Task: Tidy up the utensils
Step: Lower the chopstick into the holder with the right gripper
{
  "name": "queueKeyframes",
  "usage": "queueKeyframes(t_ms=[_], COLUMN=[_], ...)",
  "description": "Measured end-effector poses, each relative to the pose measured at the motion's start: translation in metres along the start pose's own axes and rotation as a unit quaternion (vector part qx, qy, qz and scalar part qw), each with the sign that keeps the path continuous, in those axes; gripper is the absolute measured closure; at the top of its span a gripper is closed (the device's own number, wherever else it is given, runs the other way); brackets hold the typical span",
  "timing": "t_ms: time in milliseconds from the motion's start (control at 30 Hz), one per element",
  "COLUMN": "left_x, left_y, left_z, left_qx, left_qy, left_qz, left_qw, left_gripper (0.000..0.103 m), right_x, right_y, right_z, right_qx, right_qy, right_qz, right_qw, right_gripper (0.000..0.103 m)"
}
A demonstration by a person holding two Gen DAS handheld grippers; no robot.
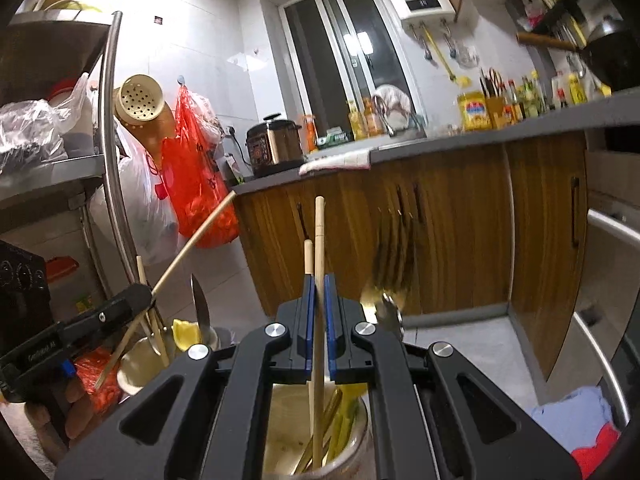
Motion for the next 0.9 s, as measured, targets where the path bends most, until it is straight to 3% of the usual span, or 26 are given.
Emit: queueKeyframes(t_ms=[267,467,900], left_x=[0.008,0.021,0.03], left_y=[0.003,0.014,0.019], left_z=[-0.007,-0.019,-0.008], left_qx=[-0.033,-0.022,0.028], left_qy=[0.001,0.017,0.049], left_qz=[0.033,0.039,-0.011], left_qw=[0.9989,0.9988,0.9983], left_gripper=[0.097,0.097,0.097], right_x=[-0.01,-0.012,-0.015], right_y=[0.003,0.005,0.002], right_z=[0.013,0.02,0.02], right_qx=[0.008,0.019,0.016], right_qy=[-0.031,-0.041,-0.031], right_qz=[-0.008,-0.013,-0.024], right_qw=[0.999,0.999,0.999], right_gripper=[0.098,0.098,0.098])
Point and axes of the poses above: each gripper's, at about its wrist camera, not at the fingertips, and x roughly the way its jaws point, y to its right, z to its underside, the point moved 6 cm from there along x, roughly the way its jaws point, and after that the axes turned 1 degree about y, right-handed, at the moved point
